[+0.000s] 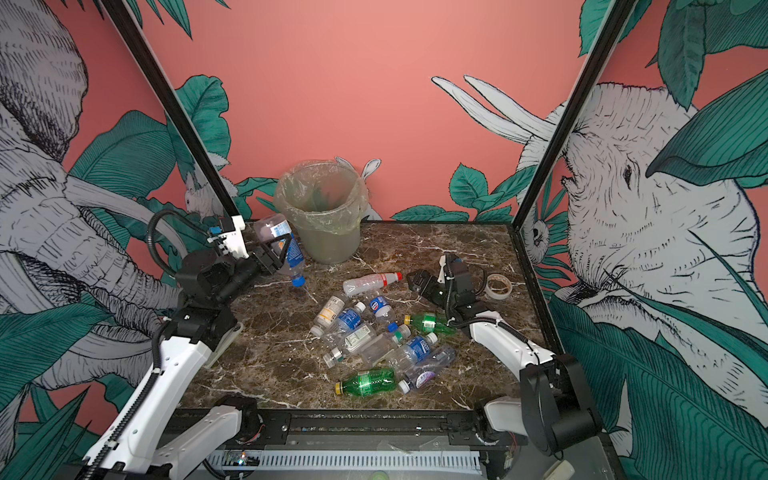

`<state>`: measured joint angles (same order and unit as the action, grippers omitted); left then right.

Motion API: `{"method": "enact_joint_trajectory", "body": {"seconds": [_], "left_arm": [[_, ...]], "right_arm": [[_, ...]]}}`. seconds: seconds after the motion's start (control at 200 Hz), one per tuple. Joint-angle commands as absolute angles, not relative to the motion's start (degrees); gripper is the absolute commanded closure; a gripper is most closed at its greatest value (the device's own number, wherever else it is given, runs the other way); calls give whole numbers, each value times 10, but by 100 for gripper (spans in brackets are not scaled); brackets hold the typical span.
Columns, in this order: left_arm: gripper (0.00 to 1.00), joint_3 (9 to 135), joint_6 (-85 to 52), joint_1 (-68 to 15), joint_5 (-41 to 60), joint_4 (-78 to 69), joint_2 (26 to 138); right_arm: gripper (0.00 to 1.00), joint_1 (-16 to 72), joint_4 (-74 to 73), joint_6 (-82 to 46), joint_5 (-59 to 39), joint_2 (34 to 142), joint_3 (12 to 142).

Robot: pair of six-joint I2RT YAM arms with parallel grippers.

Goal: Throw the plastic bottles in the bin
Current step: 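Open the left gripper over the wastebasket to drop the clear bottle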

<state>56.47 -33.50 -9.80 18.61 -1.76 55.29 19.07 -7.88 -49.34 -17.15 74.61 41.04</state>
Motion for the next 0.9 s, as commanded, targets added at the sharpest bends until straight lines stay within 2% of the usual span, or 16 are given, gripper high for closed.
{"method": "enact_joint_trajectory", "body": {"seconds": [0.0,0.17,0.235,0.305,0.435,0.605,0.895], "left_arm": [[37,656,-318,-95,148,2,611],[36,825,-321,-95,147,-23,783],[26,911,-323,-94,121,-6,874],[2,1020,-345,-87,119,18,976],[1,1176,-423,-67,190,13,1100],[1,1247,-417,-64,205,25,1086],[1,1178,-338,-64,210,72,972]], "right_arm": [[1,189,-79,-497,-172,730,420],[1,189,-58,-496,-168,710,425],[1,189,-46,-493,-161,699,427],[1,189,-29,-490,-153,684,430],[1,189,20,-471,-134,648,441],[1,189,90,-440,-95,599,442],[1,189,126,-423,-97,606,449]]}}
